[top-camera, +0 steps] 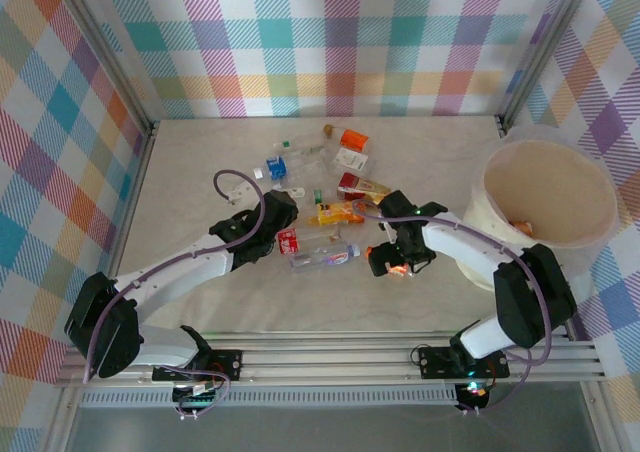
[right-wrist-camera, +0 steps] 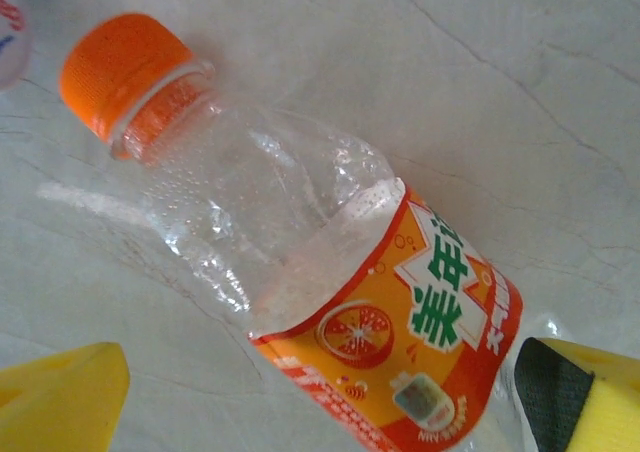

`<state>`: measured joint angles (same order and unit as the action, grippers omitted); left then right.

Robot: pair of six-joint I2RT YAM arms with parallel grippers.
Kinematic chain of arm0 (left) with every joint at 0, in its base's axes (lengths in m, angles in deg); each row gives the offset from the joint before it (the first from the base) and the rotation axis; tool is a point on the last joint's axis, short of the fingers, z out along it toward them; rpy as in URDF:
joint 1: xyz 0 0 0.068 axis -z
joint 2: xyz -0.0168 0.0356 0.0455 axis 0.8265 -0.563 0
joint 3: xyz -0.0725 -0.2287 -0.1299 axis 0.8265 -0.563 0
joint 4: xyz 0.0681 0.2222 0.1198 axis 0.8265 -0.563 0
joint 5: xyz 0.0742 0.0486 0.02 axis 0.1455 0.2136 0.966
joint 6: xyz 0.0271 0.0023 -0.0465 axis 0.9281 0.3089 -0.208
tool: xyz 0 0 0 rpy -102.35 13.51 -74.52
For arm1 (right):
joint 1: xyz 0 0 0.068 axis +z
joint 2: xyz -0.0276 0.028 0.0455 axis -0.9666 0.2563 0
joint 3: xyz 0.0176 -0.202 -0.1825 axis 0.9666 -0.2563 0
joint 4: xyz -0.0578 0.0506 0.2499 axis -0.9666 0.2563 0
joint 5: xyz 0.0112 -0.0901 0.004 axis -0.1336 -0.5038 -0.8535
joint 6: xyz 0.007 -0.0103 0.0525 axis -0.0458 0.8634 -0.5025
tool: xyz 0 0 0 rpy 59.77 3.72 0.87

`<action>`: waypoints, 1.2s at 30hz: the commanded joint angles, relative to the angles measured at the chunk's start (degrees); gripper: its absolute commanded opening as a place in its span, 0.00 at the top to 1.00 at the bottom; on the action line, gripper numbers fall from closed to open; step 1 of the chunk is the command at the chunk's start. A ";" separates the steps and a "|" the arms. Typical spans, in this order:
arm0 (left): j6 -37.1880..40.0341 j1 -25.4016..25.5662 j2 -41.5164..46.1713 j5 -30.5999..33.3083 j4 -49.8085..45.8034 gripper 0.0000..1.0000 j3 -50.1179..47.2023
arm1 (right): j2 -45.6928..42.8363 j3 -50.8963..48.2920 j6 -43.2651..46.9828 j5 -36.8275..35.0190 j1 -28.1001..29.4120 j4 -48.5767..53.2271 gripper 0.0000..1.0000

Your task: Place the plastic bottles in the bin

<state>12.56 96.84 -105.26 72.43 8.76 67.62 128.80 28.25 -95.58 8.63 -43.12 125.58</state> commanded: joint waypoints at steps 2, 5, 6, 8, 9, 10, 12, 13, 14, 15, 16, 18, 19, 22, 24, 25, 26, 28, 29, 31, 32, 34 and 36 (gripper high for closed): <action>-0.98 -0.43 0.65 0.40 0.17 0.00 -0.21 | 1.60 -0.74 -3.48 1.57 0.31 -1.48 0.00; -0.76 -0.42 0.03 0.40 0.18 0.00 0.23 | 2.78 -0.85 -5.65 1.41 0.40 -1.40 0.01; -0.62 -0.41 -0.13 0.48 0.25 0.00 0.35 | 2.96 -1.06 -6.59 1.48 0.60 -1.87 0.02; -0.33 -0.47 -0.46 0.31 0.47 0.00 0.46 | 3.14 -1.45 -8.08 1.21 0.96 -2.68 0.04; -0.17 -0.44 -0.46 0.18 0.65 0.00 0.45 | 3.26 -1.63 -8.85 0.78 1.21 -3.23 0.06; -0.03 -0.44 -0.57 -0.06 0.98 0.00 0.43 | 3.33 -1.89 -9.55 0.09 1.51 -3.74 0.08; 0.68 -0.42 -0.74 -0.66 1.78 0.00 0.34 | 3.36 -2.29 -10.71 -0.46 1.81 -5.02 0.12; 1.36 -0.41 -0.68 -1.27 2.48 0.00 0.22 | 3.28 -2.66 -11.24 -0.40 1.76 -6.15 0.16; 2.10 -0.43 -0.72 -1.90 3.68 0.00 0.03 | 3.14 -3.19 -11.71 -0.42 1.79 -7.61 0.19; 2.84 -0.47 -0.70 -2.77 4.39 0.00 -0.33 | 2.93 -3.75 -12.15 -0.47 1.81 -8.79 0.22; 3.48 -0.42 -0.65 -3.68 7.12 0.00 -0.59 | 2.67 -4.31 -12.79 -0.91 1.88 -10.15 0.23; 4.52 -0.41 -0.65 -5.41 9.26 0.00 -1.05 | 2.45 -5.29 -13.80 -1.80 1.90 -12.14 0.24; 4.90 -0.42 -0.59 -6.15 10.07 0.00 -1.31 | 2.42 -5.71 -14.10 -2.30 1.92 -12.92 0.24; 6.09 -0.41 -0.50 -7.94 12.66 0.00 -2.33 | 2.64 -6.80 -13.34 -2.70 1.98 -15.16 0.22; 7.31 -0.46 -0.70 -9.25 14.19 0.00 -2.74 | 3.04 -7.04 -12.37 -2.53 1.98 -16.22 0.20; 8.12 -0.49 -0.87 -10.39 15.20 0.00 -2.81 | 3.30 -7.18 -11.87 -2.38 1.98 -16.66 0.19; 9.22 -0.43 -1.01 -11.69 16.47 0.00 -2.82 | 3.51 -7.26 -11.74 -2.38 1.99 -17.00 0.18; 11.25 -0.41 -1.11 -14.54 19.45 0.00 -3.22 | 4.10 -7.10 -11.84 -2.58 1.98 -17.04 0.18; 12.42 -0.43 -1.18 -16.15 21.41 0.00 -3.48 | 4.24 -7.16 -12.08 -2.62 2.02 -17.22 0.18; 14.35 -0.39 -1.76 -19.42 24.33 0.00 -3.82 | 3.79 -7.49 -12.63 -2.99 1.99 -17.85 0.19; 15.40 -0.38 -2.24 -21.36 25.70 0.00 -3.71 | 3.31 -7.91 -12.73 -3.19 2.00 -18.39 0.22; 17.14 -0.07 -3.16 -24.44 27.11 0.00 -3.00 | 2.06 -8.51 -12.93 -3.68 1.98 -18.99 0.27; 18.65 0.46 -4.22 -26.41 27.66 0.00 -1.87 | 0.63 -9.04 -12.91 -4.38 1.99 -19.24 0.34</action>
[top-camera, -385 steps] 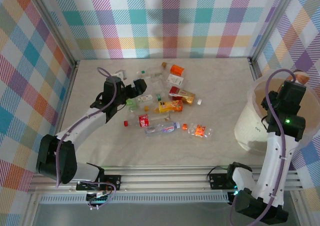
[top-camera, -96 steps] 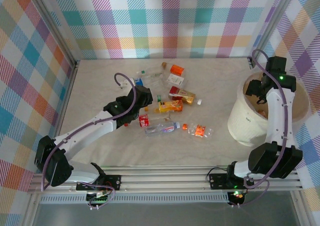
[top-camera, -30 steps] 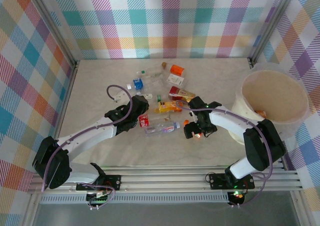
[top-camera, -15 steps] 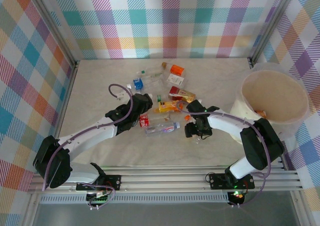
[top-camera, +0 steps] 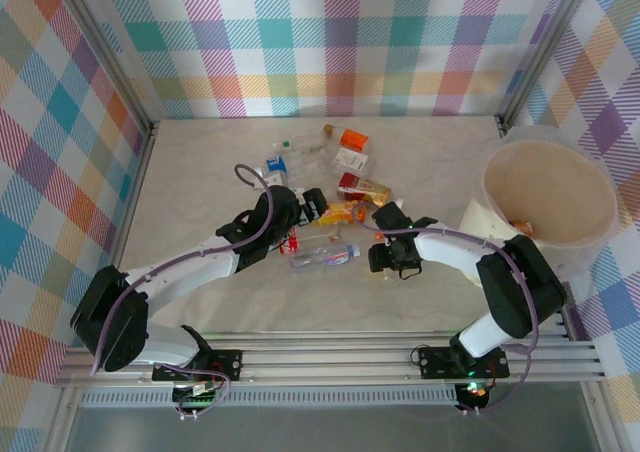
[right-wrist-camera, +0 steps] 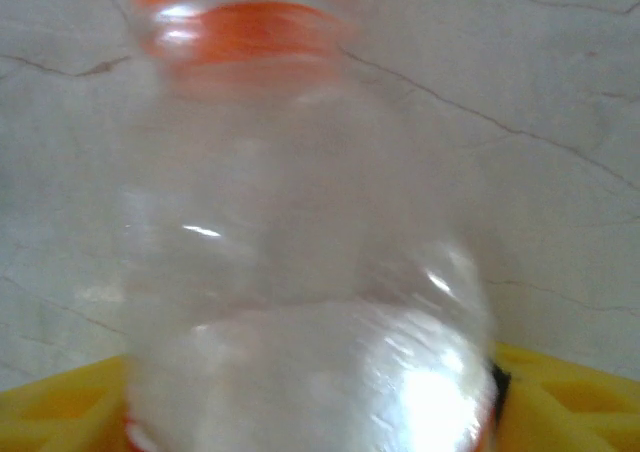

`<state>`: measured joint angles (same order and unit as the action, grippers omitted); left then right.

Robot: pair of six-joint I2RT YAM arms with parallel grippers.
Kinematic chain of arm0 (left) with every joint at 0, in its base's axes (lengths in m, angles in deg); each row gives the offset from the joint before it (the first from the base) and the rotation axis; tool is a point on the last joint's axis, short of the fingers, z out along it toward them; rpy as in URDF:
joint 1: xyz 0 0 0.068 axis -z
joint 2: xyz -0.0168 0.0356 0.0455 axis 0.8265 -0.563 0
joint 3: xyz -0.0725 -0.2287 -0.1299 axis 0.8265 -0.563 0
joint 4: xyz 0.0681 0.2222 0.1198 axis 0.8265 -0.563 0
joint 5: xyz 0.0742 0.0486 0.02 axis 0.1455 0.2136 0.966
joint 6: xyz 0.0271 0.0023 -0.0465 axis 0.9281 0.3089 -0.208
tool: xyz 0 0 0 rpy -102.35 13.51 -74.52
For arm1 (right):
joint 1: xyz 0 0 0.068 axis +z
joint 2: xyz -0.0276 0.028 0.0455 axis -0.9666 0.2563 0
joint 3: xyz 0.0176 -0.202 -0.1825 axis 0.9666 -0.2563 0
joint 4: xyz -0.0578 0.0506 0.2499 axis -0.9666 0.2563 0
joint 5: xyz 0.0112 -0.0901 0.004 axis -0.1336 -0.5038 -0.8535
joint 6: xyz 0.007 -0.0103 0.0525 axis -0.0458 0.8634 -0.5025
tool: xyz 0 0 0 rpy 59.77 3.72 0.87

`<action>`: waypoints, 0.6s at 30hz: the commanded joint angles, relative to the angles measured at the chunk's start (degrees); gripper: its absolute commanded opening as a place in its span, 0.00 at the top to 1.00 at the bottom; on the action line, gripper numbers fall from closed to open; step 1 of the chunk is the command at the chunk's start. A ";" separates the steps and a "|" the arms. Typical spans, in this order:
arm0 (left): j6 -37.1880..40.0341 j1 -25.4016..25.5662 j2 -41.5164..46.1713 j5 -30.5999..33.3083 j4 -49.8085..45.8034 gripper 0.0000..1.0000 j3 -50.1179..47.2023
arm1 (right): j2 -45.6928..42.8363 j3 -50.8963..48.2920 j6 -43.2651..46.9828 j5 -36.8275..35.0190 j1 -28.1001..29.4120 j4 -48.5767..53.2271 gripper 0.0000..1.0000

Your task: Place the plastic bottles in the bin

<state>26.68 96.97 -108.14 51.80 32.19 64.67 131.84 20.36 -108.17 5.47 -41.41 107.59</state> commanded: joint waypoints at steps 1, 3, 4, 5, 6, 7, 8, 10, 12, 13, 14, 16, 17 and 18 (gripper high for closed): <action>5.26 0.66 -1.87 -6.66 4.54 0.00 1.48 | -3.36 -1.47 -0.07 -1.38 0.28 -1.48 0.37; 6.23 1.02 -2.61 -7.79 5.42 0.00 2.12 | -5.09 -2.20 0.37 -1.47 0.29 -1.95 0.42; 6.64 1.30 -2.82 -8.20 5.94 0.00 2.35 | -6.20 -2.51 0.47 -1.49 0.30 -2.01 0.44; 6.96 1.41 -3.00 -8.53 6.44 0.00 2.47 | -7.20 -2.87 0.49 -1.45 0.28 -2.07 0.46; 7.09 1.51 -3.06 -8.81 6.90 0.00 2.35 | -8.27 -3.17 0.56 -1.51 0.28 -2.28 0.47; 7.29 1.61 -3.21 -9.25 7.58 0.00 2.34 | -9.56 -3.51 0.57 -1.48 0.30 -2.53 0.49; 7.37 1.65 -3.18 -9.69 8.24 0.00 2.27 | -10.80 -3.97 0.57 -1.47 0.35 -2.73 0.50; 7.57 1.66 -3.16 -10.53 9.26 0.00 2.08 | -13.49 -4.05 0.55 -1.17 0.35 -2.64 0.51; 7.53 1.69 -3.15 -11.30 9.91 0.00 2.01 | -15.90 -3.36 0.44 -0.34 0.36 -2.22 0.53; 7.55 1.70 -2.99 -11.72 10.28 0.00 1.97 | -17.12 -3.01 0.19 0.05 0.32 -2.15 0.54; 7.54 1.64 -2.87 -12.13 10.78 0.00 1.83 | -18.39 -2.60 -0.10 0.25 0.29 -2.28 0.56; 7.58 1.72 -2.42 -13.31 12.00 0.00 1.54 | -20.36 -1.96 -0.94 0.30 0.28 -2.79 0.57; 7.54 1.74 -2.13 -14.07 12.92 0.00 1.41 | -21.27 -1.40 -1.58 0.42 0.28 -3.08 0.58; 7.65 1.72 -1.89 -14.70 13.69 0.00 1.28 | -21.94 -0.82 -2.28 0.56 0.32 -3.34 0.58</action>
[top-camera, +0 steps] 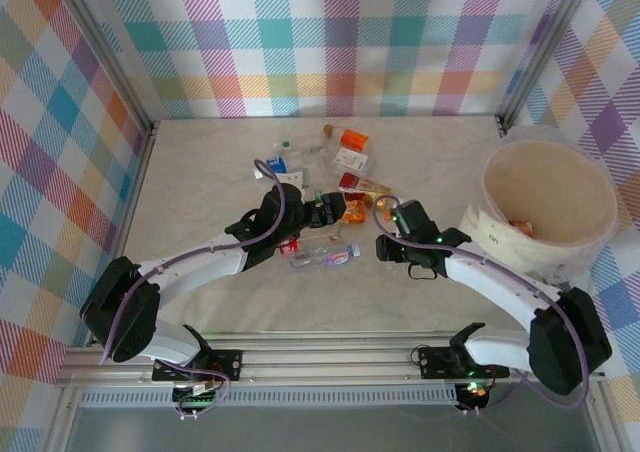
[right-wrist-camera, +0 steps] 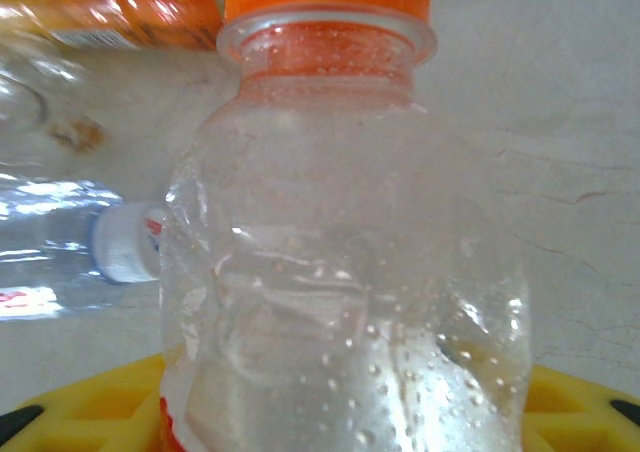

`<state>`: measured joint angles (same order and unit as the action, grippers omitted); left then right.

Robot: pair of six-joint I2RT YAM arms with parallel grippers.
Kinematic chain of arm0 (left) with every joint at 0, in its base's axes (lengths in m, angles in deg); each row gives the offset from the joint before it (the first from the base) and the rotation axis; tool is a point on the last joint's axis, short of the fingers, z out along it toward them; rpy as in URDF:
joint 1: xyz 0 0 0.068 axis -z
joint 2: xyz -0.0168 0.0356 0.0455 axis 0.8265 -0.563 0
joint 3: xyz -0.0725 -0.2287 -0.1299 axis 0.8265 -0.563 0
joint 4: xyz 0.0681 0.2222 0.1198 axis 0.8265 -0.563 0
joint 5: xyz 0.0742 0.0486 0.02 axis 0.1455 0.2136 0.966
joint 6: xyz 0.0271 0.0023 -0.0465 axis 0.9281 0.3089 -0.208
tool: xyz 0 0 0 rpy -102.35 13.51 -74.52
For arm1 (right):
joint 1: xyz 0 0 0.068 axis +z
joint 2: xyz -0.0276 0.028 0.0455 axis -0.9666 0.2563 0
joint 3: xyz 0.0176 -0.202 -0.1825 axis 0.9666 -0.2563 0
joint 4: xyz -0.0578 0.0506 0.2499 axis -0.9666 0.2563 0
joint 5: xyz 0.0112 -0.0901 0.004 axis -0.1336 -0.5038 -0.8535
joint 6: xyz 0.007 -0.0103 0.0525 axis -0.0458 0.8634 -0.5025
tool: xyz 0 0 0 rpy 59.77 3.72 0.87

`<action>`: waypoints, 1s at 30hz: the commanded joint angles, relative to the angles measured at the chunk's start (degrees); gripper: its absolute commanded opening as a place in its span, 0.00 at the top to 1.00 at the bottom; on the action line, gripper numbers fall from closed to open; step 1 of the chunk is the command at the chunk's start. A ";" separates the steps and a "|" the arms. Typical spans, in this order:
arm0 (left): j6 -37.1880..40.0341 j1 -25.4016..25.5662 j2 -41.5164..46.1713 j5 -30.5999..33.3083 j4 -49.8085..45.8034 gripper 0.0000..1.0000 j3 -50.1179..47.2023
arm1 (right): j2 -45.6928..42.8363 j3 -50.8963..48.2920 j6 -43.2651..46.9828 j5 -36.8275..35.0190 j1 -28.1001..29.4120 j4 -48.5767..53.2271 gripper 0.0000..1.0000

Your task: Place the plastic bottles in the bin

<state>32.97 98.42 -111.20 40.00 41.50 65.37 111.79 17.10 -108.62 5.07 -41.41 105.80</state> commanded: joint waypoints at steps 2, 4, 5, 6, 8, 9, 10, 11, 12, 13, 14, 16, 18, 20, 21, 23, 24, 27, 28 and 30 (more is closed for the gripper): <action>1.61 0.29 1.40 -4.43 5.51 0.00 0.78 | -3.35 3.51 -3.18 1.99 0.28 -3.09 0.59; 2.00 0.23 1.65 -5.68 5.98 0.00 1.25 | -4.45 4.27 -3.95 2.51 0.28 -4.50 0.59; 2.15 0.27 1.68 -6.40 6.08 0.00 1.44 | -4.99 4.86 -4.14 2.41 0.23 -4.93 0.60; 2.24 0.24 1.79 -6.91 6.26 0.00 1.60 | -5.45 5.42 -4.07 2.14 0.19 -5.15 0.60; 2.54 0.27 1.95 -8.49 6.78 0.00 1.90 | -6.31 7.18 -3.29 1.25 0.10 -5.86 0.60; 2.62 0.30 2.00 -9.19 7.12 0.00 2.12 | -6.64 8.08 -2.67 0.90 0.09 -6.21 0.60; 2.86 0.25 2.03 -10.07 7.31 0.00 2.53 | -7.00 9.17 -1.94 0.49 0.03 -6.45 0.61; 3.13 0.24 2.16 -10.77 7.39 0.00 2.89 | -7.37 10.34 -0.81 0.35 0.02 -6.67 0.61; 3.28 0.29 2.13 -11.27 7.35 0.00 3.26 | -7.61 11.40 0.43 0.03 0.01 -6.66 0.61; 3.42 0.22 2.26 -11.58 7.20 0.00 3.60 | -7.96 12.64 1.95 -0.67 0.01 -6.19 0.61; 3.61 0.28 2.31 -11.62 6.86 0.00 3.93 | -8.41 13.96 3.53 -1.58 0.02 -5.49 0.61; 3.87 0.24 2.40 -11.30 6.45 0.00 4.17 | -9.27 16.26 6.77 -3.82 -0.07 -4.06 0.61; 3.86 0.27 2.44 -10.85 6.36 0.00 4.17 | -10.39 18.32 9.81 -6.59 -0.14 -2.99 0.61; 3.62 0.22 2.19 -10.48 6.36 0.00 4.18 | -11.67 20.09 12.89 -9.24 -0.24 -2.11 0.62; 3.59 0.22 2.02 -10.30 6.36 0.00 4.27 | -12.22 20.70 14.24 -10.58 -0.25 -1.90 0.62; 3.17 0.24 1.51 -10.04 6.36 0.00 4.41 | -13.56 21.65 17.15 -13.32 -0.30 -1.81 0.62; 3.00 0.30 1.31 -9.92 6.36 0.00 4.48 | -14.11 21.95 18.39 -14.51 -0.39 -1.91 0.62; 2.53 0.27 0.53 -9.63 6.10 0.00 4.95 | -15.81 22.85 22.87 -18.30 -0.60 -3.08 0.62; 2.32 0.25 0.27 -9.39 5.97 0.00 5.13 | -16.26 23.02 24.56 -19.95 -0.77 -3.69 0.63; 2.01 0.22 -0.20 -9.03 5.83 0.00 5.49 | -17.03 23.25 27.55 -22.89 -1.40 -4.98 0.63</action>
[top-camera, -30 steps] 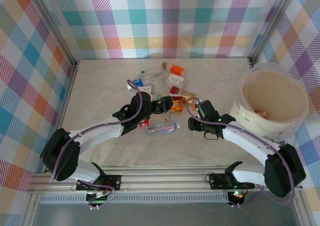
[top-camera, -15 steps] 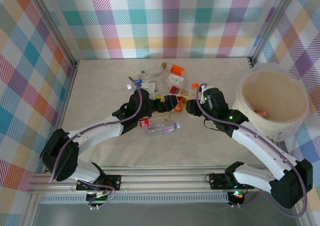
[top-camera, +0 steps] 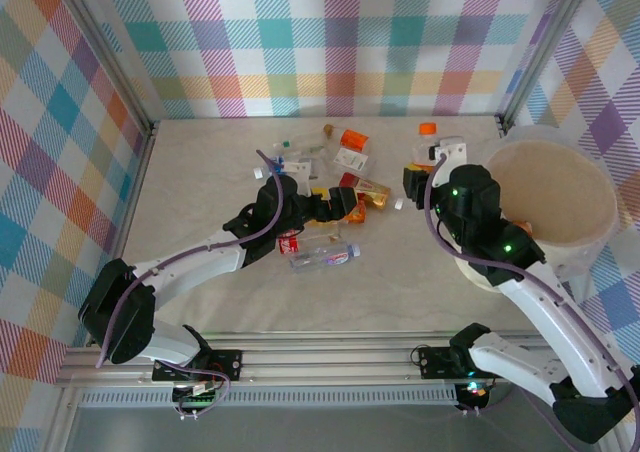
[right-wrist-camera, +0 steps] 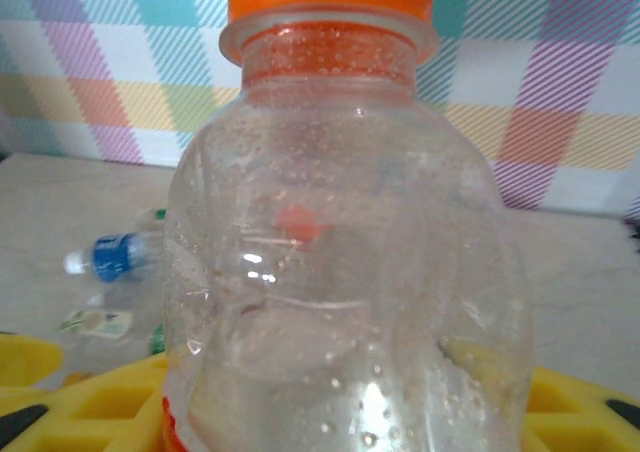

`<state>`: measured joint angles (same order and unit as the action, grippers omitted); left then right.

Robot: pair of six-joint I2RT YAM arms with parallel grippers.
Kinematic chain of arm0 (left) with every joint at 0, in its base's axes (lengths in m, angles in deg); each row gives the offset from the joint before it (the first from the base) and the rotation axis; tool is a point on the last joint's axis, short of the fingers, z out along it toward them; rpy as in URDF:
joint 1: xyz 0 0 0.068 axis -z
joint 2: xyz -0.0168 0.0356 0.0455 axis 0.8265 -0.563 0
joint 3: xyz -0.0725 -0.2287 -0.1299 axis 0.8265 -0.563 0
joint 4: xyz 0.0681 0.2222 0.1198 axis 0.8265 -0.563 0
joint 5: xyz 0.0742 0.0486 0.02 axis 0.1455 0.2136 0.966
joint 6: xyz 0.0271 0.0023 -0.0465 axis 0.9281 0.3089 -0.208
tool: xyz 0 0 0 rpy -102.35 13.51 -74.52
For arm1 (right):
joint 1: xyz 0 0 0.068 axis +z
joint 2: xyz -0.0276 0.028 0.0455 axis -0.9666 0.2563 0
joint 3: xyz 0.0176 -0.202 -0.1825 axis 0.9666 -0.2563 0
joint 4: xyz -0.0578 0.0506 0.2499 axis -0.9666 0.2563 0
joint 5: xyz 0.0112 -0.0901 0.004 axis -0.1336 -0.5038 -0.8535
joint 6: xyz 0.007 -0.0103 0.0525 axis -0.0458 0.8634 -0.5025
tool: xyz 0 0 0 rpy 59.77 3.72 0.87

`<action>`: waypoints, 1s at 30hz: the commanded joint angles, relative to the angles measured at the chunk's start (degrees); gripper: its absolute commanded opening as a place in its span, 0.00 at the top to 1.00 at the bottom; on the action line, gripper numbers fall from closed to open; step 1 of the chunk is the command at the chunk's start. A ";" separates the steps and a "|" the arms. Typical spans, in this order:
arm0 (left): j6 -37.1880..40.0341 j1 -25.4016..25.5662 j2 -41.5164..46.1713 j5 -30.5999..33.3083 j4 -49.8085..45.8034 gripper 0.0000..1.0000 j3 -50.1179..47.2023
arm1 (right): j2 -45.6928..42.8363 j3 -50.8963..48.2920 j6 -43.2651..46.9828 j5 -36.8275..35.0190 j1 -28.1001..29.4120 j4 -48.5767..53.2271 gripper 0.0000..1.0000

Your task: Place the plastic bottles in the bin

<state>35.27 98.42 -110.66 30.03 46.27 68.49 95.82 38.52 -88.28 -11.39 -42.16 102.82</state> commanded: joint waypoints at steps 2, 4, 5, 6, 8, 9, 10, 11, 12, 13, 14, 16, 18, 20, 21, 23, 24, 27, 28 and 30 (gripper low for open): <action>-0.49 0.30 -1.22 1.16 0.98 0.00 2.70 | -1.61 2.43 10.19 -8.63 -2.04 -2.55 0.64; -0.75 0.23 -1.60 1.32 0.72 0.00 2.99 | -2.04 3.17 11.93 -9.35 -4.09 -2.44 0.64; -0.87 0.24 -1.79 1.34 0.59 0.00 3.26 | -1.94 4.07 12.44 -9.49 -5.48 -1.45 0.64; -0.93 0.30 -1.96 1.55 0.39 0.00 3.44 | -1.82 5.08 12.65 -9.60 -6.78 -0.15 0.64; -1.57 0.22 -2.32 1.86 0.34 0.00 3.51 | -1.63 7.36 12.67 -9.60 -10.29 3.30 0.64; -1.91 0.23 -2.52 1.88 0.43 0.00 3.51 | -1.74 7.96 12.52 -9.52 -11.77 4.40 0.64; -2.20 0.30 -2.78 1.95 0.53 0.00 3.51 | -1.86 8.29 12.50 -9.47 -13.65 5.46 0.64; -2.57 0.29 -2.95 2.04 0.70 0.00 3.53 | -2.06 8.30 12.50 -9.43 -15.37 6.05 0.64; -2.86 0.30 -3.24 2.05 0.79 0.00 3.55 | -2.21 7.99 12.50 -9.46 -16.73 6.23 0.64; -3.21 0.28 -3.43 2.05 0.97 0.00 3.51 | -2.32 7.49 12.50 -9.43 -18.31 6.32 0.64; -3.55 0.25 -3.75 1.97 1.15 0.00 3.68 | -2.27 7.13 12.50 -9.43 -19.85 6.42 0.64; -4.00 0.24 -4.12 1.78 1.16 0.00 3.99 | -1.67 6.82 11.95 -9.49 -23.17 7.26 0.64; -4.37 0.22 -4.57 1.62 1.11 0.00 4.33 | -0.67 6.65 10.52 -9.15 -27.19 7.62 0.64; -4.84 0.28 -5.00 1.38 0.68 0.00 4.78 | 0.23 5.56 9.53 -8.25 -31.37 5.73 0.64; -5.10 0.22 -5.05 1.26 0.35 0.00 4.89 | 0.76 5.15 9.38 -8.32 -32.78 5.01 0.64; -5.44 0.28 -5.12 1.01 -0.39 0.00 5.13 | 2.43 5.51 8.32 -8.46 -36.48 5.19 0.64; -5.70 0.23 -5.10 0.99 -0.66 0.00 5.11 | 2.88 5.86 6.76 -8.46 -38.02 5.78 0.64; -6.15 0.19 -5.18 1.55 -2.01 0.00 5.18 | 2.36 4.04 4.36 -8.46 -42.06 4.46 0.62; -6.43 0.21 -5.32 1.80 -2.36 0.00 5.26 | 1.59 2.45 4.07 -8.50 -42.96 2.74 0.62; -7.15 0.24 -5.80 1.71 -3.16 0.00 5.69 | 0.13 -0.19 2.49 -8.96 -45.91 0.78 0.62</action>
<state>29.47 98.42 -115.68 31.43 44.76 72.14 98.26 40.51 -82.18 -19.56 -85.39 107.57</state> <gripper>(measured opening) 0.997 0.532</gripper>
